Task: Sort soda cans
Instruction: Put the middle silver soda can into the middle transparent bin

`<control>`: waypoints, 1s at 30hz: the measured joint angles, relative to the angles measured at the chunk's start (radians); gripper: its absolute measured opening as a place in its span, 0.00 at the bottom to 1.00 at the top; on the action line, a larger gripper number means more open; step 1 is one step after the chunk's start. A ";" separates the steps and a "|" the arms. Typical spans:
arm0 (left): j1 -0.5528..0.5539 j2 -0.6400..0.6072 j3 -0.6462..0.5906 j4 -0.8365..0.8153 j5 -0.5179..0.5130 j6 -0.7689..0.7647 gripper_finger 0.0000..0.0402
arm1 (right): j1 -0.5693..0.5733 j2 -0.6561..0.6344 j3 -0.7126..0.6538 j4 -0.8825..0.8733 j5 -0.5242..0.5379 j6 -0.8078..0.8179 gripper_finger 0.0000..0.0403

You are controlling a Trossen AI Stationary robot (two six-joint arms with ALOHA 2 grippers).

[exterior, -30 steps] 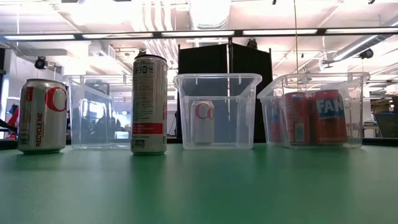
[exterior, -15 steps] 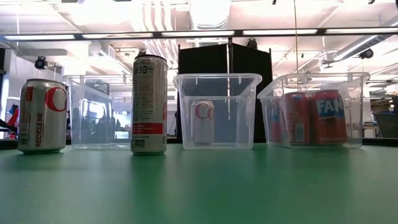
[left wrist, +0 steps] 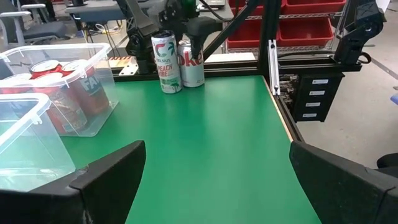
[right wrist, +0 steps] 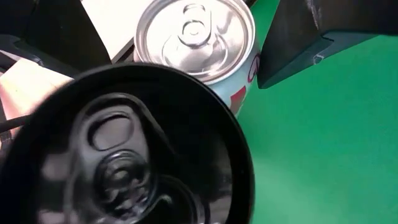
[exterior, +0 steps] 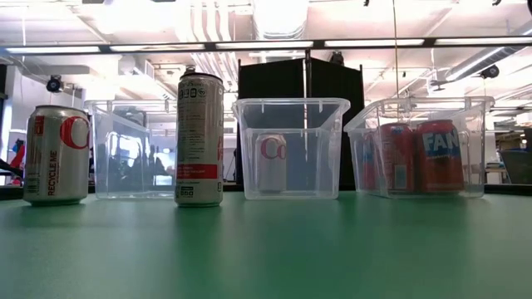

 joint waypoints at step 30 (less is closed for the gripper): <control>0.000 0.000 0.000 -0.001 0.000 -0.018 0.95 | -0.044 0.266 0.293 0.275 -0.095 -0.200 0.72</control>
